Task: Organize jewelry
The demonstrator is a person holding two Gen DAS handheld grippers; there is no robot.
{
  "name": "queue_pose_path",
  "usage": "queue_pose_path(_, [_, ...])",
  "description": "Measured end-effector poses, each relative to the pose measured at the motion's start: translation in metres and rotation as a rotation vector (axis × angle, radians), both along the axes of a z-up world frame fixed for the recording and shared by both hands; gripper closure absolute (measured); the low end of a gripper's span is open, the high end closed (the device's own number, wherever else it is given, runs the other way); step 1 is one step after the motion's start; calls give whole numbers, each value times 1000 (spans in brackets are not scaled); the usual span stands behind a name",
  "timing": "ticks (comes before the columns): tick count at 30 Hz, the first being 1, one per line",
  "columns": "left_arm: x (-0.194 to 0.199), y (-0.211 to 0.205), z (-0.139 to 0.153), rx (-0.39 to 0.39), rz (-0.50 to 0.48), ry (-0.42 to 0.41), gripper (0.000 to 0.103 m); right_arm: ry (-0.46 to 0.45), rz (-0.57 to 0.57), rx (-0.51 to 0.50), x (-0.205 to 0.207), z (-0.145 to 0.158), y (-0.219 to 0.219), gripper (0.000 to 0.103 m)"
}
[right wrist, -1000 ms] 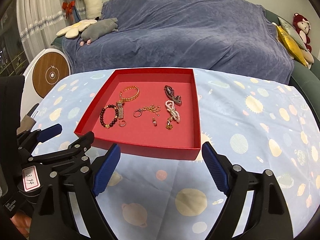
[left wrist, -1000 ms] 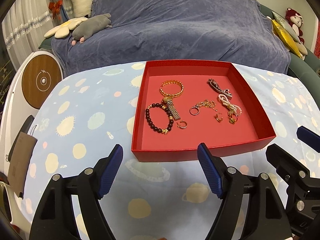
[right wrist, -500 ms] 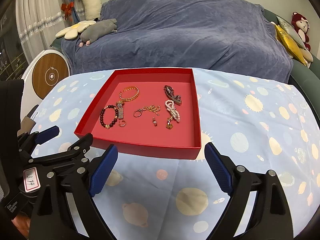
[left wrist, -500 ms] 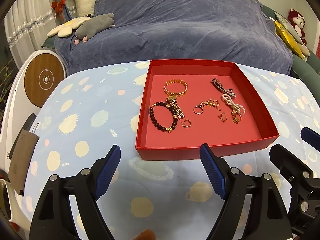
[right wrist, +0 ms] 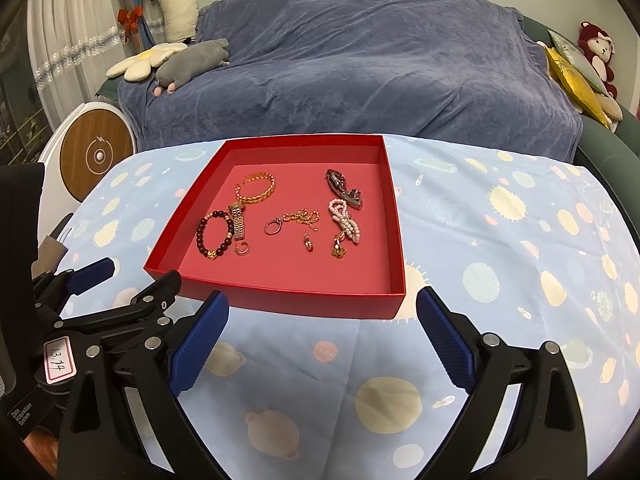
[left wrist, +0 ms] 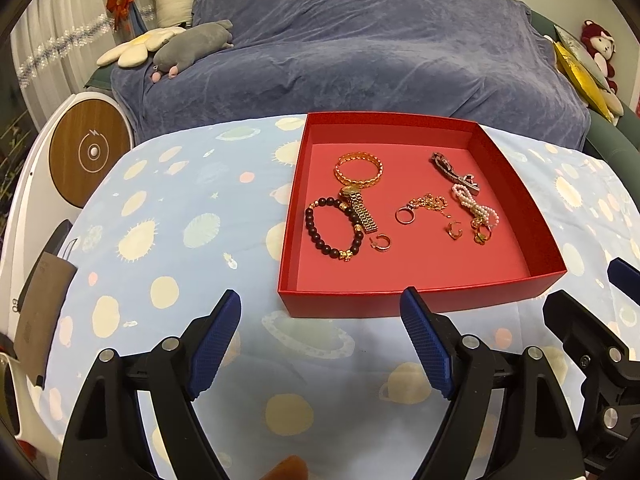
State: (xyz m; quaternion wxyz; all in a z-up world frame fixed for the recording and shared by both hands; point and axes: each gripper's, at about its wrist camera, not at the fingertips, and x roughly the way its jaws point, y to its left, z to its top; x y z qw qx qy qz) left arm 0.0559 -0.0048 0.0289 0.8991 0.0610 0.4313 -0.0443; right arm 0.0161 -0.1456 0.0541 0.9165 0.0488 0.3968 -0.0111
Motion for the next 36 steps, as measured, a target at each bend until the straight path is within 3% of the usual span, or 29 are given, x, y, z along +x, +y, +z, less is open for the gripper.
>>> queue_pose_path(11, [2,2,-4,-8,7,10,22,-9,-12,35,-2,-7,-3,7])
queue_pose_path(36, [1,1,-6,1,15,12,21,-6,-9,14,-4,-7,0,7])
